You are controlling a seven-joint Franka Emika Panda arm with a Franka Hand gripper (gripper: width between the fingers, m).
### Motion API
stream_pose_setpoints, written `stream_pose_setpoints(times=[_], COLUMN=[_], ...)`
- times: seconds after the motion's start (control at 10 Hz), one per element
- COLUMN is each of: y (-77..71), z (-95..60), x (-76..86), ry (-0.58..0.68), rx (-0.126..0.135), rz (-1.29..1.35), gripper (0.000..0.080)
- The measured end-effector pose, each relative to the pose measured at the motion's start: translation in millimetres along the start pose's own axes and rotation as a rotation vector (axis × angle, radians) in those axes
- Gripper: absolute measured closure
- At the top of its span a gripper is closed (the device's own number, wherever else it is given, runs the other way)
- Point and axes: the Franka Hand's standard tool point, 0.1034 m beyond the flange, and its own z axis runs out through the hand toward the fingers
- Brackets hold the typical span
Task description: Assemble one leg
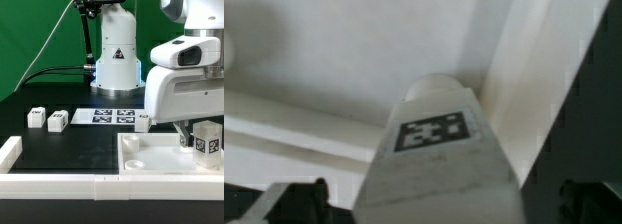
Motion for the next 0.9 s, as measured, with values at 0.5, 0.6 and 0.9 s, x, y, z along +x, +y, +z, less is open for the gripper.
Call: stream_pose_setpoints(times=[0.5, 0.6, 0.9], y=[0.5, 0.4, 1.4], z=[0.0, 0.1, 0.7], x=[-0.1, -0.1, -0.8], ry=[0.000, 0.000, -0.003], rx=[0.000, 0.000, 0.001], rz=[0.010, 0.049, 0.404], gripper=[0.0509, 0.0509, 0.0509])
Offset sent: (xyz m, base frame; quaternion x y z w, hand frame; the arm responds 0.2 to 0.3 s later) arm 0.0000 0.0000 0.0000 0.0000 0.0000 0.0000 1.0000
